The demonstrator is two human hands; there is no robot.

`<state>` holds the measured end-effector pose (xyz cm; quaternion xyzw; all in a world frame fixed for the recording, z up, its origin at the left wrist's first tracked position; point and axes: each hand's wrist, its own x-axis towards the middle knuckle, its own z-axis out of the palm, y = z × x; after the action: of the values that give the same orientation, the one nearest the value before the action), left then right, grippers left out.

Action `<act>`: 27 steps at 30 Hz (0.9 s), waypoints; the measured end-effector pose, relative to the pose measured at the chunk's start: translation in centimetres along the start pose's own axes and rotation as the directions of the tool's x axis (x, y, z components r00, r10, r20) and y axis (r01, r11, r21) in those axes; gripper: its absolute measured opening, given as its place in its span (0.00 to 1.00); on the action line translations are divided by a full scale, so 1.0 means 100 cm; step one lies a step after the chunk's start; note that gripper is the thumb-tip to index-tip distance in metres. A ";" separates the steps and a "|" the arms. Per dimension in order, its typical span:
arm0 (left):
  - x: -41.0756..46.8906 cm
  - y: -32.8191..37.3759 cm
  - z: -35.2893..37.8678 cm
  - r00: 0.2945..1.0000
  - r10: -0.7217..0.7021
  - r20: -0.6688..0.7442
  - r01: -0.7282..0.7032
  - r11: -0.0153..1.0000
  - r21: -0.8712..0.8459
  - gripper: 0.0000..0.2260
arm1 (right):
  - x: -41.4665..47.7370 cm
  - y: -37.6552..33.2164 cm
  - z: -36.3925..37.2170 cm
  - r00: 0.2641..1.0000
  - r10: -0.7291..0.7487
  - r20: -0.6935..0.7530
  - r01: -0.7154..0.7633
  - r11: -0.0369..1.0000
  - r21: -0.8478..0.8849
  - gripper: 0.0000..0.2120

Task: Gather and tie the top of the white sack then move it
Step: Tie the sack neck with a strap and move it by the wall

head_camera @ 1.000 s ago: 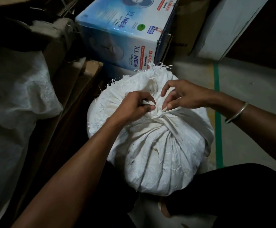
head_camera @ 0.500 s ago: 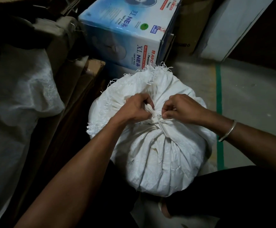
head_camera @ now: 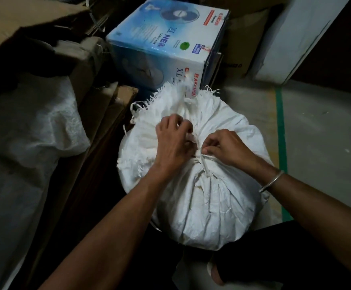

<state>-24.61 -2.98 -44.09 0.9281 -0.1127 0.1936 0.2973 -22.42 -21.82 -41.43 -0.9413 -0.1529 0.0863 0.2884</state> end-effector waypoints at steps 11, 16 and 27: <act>-0.025 -0.011 0.007 0.990 -0.054 0.129 0.057 0.998 -0.020 0.05 | -0.004 0.023 0.026 0.998 0.022 -0.059 -0.012 0.987 0.161 0.05; -0.026 -0.022 0.020 0.974 -0.075 0.214 0.093 0.993 -0.073 0.07 | 0.000 0.029 0.050 0.980 0.157 -0.125 -0.124 0.964 0.237 0.02; -0.027 -0.013 0.026 0.984 -0.063 0.165 0.068 0.997 -0.028 0.06 | -0.026 0.021 0.044 0.926 0.247 -0.284 -0.164 0.944 0.287 0.06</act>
<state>-25.88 -3.17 -47.84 0.9390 -0.1095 0.1046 0.3087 -25.45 -22.09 -46.03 -0.9080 0.0081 -0.0163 0.4185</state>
